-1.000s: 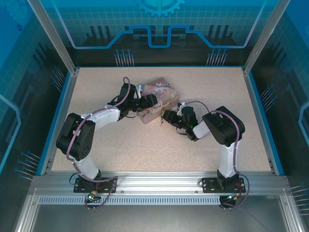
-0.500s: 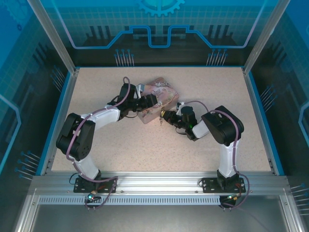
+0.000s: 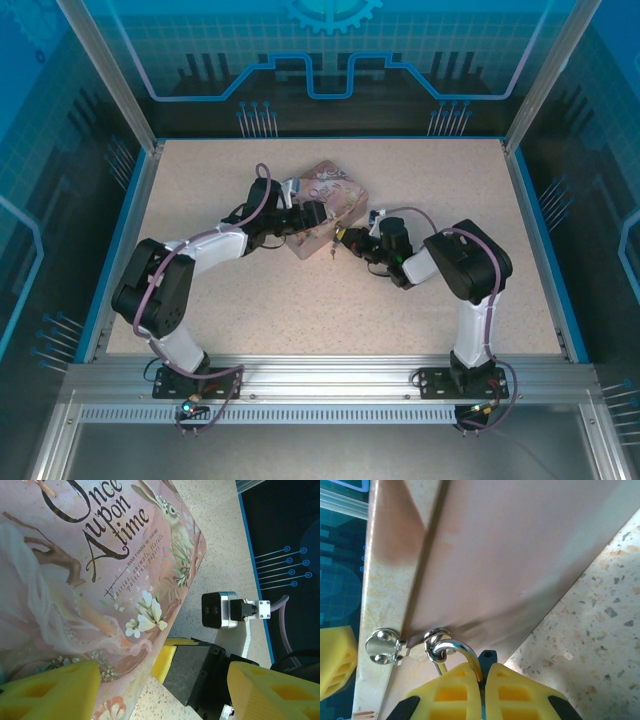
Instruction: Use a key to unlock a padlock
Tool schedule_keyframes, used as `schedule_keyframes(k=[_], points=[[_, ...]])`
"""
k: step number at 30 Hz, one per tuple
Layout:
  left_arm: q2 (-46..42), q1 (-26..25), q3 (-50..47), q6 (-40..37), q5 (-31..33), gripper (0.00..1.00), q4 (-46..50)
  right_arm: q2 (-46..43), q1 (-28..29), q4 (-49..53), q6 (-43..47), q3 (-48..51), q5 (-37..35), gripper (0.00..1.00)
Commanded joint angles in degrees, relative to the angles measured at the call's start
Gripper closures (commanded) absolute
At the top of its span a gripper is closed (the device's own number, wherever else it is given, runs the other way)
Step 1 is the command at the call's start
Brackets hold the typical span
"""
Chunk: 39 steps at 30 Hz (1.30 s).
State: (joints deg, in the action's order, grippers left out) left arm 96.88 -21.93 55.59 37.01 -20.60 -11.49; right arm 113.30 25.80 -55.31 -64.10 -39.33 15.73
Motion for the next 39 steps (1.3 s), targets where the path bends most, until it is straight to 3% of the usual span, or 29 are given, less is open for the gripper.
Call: schedule_keyframes(k=[1,21,31,39], points=[[1.39,0.12,-4.47,-0.88,3.10,0.30,12.55,-0.80,-2.42,3.39,-3.21,-0.16,-3.53,0.94],[1.03,-3.80,-3.01,-3.17,9.37,0.27,17.23,-5.82,-3.13,14.89,-9.72,-3.71,-7.94,0.94],[1.72,-4.98,-2.64,-3.30,10.20,0.26,17.99,-5.58,-4.18,12.00,-14.04,-5.02,-10.84,0.95],[1.25,-4.81,-2.36,-2.90,9.16,0.23,17.30,-10.94,-6.52,18.34,-7.73,-4.11,-13.71,0.94]])
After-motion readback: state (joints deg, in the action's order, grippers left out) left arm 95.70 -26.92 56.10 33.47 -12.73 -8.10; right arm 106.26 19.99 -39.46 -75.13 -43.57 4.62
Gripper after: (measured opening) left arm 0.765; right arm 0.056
